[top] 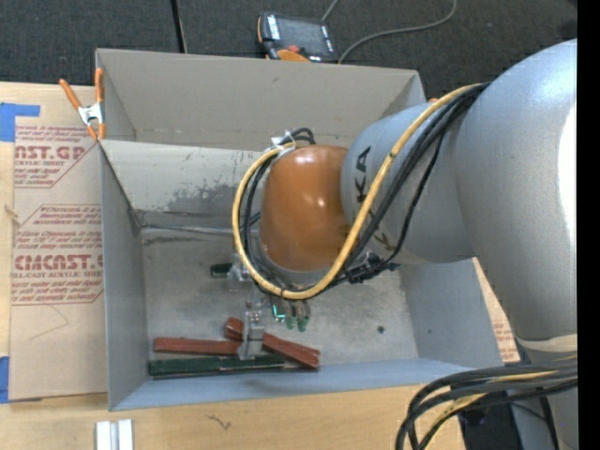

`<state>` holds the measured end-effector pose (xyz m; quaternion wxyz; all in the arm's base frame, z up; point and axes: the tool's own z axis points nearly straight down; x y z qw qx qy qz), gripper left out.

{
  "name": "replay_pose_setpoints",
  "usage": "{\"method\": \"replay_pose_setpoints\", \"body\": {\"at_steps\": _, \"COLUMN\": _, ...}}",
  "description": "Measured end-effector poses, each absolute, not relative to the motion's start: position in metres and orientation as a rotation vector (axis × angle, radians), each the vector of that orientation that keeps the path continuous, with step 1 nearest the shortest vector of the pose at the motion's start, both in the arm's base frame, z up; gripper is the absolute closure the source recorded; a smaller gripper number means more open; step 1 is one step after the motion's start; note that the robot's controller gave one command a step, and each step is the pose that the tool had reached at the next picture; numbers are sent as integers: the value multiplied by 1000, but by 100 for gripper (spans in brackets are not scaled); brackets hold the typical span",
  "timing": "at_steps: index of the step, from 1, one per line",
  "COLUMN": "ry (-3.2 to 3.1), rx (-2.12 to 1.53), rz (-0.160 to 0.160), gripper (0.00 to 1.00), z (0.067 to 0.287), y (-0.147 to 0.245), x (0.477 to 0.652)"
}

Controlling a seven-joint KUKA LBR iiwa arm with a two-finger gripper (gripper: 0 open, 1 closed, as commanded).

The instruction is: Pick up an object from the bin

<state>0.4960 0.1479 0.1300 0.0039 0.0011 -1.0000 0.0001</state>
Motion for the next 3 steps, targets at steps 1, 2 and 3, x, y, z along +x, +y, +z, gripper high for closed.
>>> {"method": "replay_pose_setpoints", "body": {"at_steps": 1, "ry": -3141, "rx": 74, "rz": -1, "gripper": 0, "z": 67, "y": 114, "x": 484}}
{"method": "replay_pose_setpoints", "body": {"at_steps": 2, "ry": -3148, "rx": 84, "rz": -4, "gripper": 0, "z": 71, "y": 148, "x": 481}}
{"method": "replay_pose_setpoints", "body": {"at_steps": 3, "ry": -3142, "rx": 87, "rz": 3, "gripper": 0, "z": 70, "y": 80, "x": 525}}
